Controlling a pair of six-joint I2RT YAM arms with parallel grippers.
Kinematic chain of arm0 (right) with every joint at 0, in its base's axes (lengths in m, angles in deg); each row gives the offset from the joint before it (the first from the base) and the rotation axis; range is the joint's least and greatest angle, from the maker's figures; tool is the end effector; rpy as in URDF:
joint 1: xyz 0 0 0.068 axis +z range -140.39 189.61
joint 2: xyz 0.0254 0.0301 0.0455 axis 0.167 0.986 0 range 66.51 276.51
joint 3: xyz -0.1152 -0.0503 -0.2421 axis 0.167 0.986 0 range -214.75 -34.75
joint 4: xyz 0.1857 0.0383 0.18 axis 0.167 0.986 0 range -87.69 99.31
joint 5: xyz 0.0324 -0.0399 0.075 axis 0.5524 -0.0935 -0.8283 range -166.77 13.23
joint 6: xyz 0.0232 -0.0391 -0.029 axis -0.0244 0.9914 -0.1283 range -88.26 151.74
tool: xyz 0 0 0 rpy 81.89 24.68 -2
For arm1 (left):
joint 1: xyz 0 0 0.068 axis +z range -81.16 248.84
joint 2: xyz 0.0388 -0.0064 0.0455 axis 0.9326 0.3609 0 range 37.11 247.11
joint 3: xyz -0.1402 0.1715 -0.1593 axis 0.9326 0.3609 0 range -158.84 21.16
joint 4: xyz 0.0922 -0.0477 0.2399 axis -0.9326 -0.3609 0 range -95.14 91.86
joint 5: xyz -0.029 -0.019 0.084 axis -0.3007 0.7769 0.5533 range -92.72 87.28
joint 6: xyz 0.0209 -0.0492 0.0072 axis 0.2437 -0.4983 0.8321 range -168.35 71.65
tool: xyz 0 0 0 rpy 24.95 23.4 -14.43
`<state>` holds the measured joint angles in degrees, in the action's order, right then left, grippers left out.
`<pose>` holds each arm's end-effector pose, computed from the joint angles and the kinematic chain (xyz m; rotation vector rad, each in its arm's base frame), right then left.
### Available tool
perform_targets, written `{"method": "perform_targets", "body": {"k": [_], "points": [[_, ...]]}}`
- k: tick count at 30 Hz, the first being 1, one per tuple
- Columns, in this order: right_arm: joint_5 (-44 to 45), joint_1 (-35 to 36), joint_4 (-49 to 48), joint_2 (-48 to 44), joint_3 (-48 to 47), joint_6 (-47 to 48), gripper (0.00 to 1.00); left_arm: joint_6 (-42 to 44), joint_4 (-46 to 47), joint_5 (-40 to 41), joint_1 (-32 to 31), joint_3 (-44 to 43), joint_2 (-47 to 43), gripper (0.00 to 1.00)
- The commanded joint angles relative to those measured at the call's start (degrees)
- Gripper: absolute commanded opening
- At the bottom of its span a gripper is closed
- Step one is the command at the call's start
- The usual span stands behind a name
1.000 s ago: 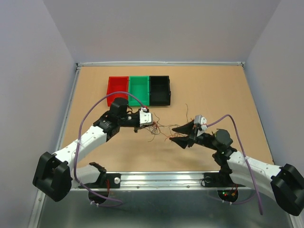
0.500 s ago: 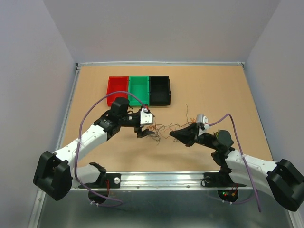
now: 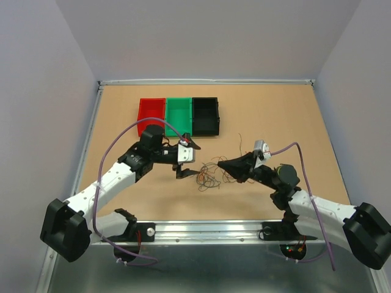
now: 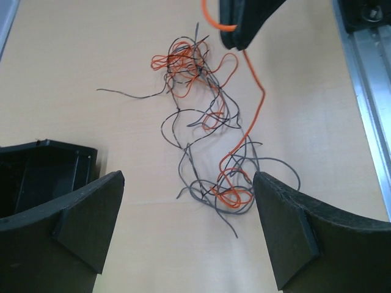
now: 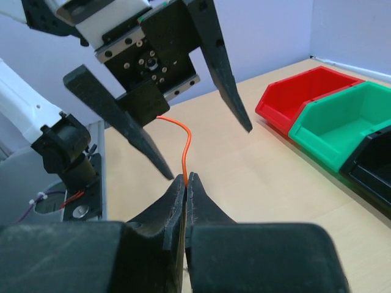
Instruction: Untangle the cables
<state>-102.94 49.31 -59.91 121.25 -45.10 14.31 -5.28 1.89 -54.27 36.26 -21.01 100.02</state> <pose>0.1328 0.1305 0.2330 -0.6654 1.2092 1.1312 0.1871 -0.1528 0.2839 1.5425 1.0295 -0.7350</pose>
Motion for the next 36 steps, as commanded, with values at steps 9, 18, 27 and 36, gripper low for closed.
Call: {"method": "perform_targets", "body": {"k": [9,18,27,36], "points": [[4.81,0.46,-1.59,2.22,-8.9,-0.59,0.0,0.79,0.32,-3.74,-6.09,-5.2,8.62,0.76],[6.48,0.46,-1.42,-0.34,-8.99,-0.24,0.0,0.17,0.58,-0.92,-7.41,-7.92,15.39,0.29],[9.82,0.46,-1.59,-0.78,-1.71,2.05,0.14,-4.3,1.55,4.61,-6.98,-7.92,10.41,0.0],[0.7,0.55,-4.57,9.76,-3.18,7.59,0.69,-12.92,-10.57,-1.53,-7.32,-23.2,6.25,0.0]]}}
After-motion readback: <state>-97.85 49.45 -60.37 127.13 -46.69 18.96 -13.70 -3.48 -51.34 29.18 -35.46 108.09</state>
